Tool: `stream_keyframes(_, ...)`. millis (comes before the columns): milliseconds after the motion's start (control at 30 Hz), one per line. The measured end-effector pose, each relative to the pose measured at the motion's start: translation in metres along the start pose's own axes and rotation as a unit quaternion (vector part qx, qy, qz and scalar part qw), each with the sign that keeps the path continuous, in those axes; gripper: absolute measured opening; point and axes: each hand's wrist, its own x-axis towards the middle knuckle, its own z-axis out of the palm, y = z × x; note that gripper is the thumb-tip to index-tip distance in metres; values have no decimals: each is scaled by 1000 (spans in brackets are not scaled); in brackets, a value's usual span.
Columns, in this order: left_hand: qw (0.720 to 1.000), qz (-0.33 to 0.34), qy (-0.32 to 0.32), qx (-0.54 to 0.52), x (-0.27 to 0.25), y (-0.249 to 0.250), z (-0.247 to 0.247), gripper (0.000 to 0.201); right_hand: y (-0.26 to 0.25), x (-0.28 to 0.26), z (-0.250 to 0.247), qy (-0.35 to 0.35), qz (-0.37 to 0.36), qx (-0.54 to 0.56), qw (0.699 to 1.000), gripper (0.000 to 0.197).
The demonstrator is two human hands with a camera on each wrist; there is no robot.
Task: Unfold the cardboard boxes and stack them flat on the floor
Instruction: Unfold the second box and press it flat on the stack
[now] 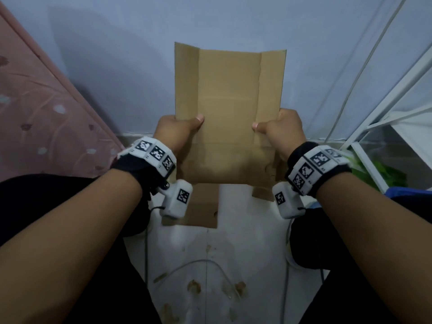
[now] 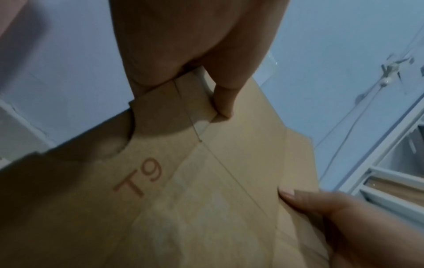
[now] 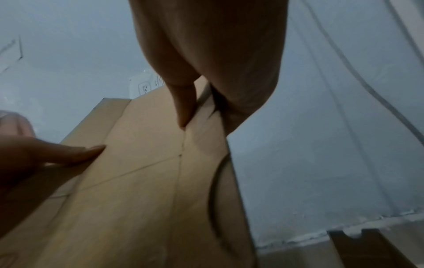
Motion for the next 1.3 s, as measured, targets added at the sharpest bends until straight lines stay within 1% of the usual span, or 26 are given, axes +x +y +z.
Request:
stream_keyframes(100,999,24,-22,-4,3,14,-9,27,-8,7,-11,-35,2,45,998,31)
stream_keyframes(133,999,28,-22,-7,2,15,-10,26,-10,7,-11,-34,4,45,998,34)
stream_keyframes(200,999,33,-4,-14,-4,12,-5,21,-12,1,-7,-7,-1,21,1000,45)
stream_keyframes(233,999,38,10,-16,-8,9,0,20,-13,-3,-4,15,-6,-6,1000,44)
stream_keyframes(300,998,58,32,-16,-14,2,7,21,-11,-9,1,42,-17,-49,998,28)
stream_keyframes(333,997,63,34,-16,-16,0,9,21,-11,-11,1,48,-18,-51,997,25)
stream_keyframes(367,997,66,31,-17,-15,0,9,21,-12,-12,0,50,-9,-43,998,31)
stream_keyframes(433,998,66,16,-15,-13,5,4,19,-12,-8,-3,45,6,-13,999,55)
stream_keyframes(467,998,66,6,-14,-11,8,1,18,-8,-1,-5,36,9,-3,999,65)
stream_keyframes(533,998,64,-7,-14,-9,14,-5,18,4,16,-6,21,15,9,1000,78)
stream_keyframes(567,998,61,-8,-15,-9,15,-6,18,3,14,-5,24,17,10,1000,79)
stream_keyframes(633,998,57,2,-18,-10,11,-3,18,-10,-4,-1,35,12,-6,999,69)
stream_keyframes(733,998,46,23,-26,-17,-2,5,18,-8,-19,7,53,9,-51,997,37)
stream_keyframes(767,999,38,25,-25,-17,-4,6,18,-5,-19,9,57,12,-55,997,31)
stream_keyframes(800,999,34,22,-22,-17,-4,6,17,-4,-19,9,56,15,-55,997,30)
stream_keyframes(867,999,34,13,-13,-14,1,3,18,-6,-13,5,49,24,-42,998,37)
stream_keyframes(1000,999,51,6,-12,-10,16,-6,18,-13,-6,-1,25,26,8,999,44)
stream_keyframes(1067,998,57,17,-12,-11,16,-4,19,-14,-9,1,28,19,-1,999,39)
stream_keyframes(1133,998,55,37,-11,-13,10,1,19,-9,-13,6,50,5,-29,998,25)
stream_keyframes(1200,997,51,51,-13,-15,3,7,17,-2,-17,11,79,-10,-47,996,31)
stream_keyframes(1300,998,48,42,1,-15,3,8,18,-1,-15,10,74,0,-47,996,31)
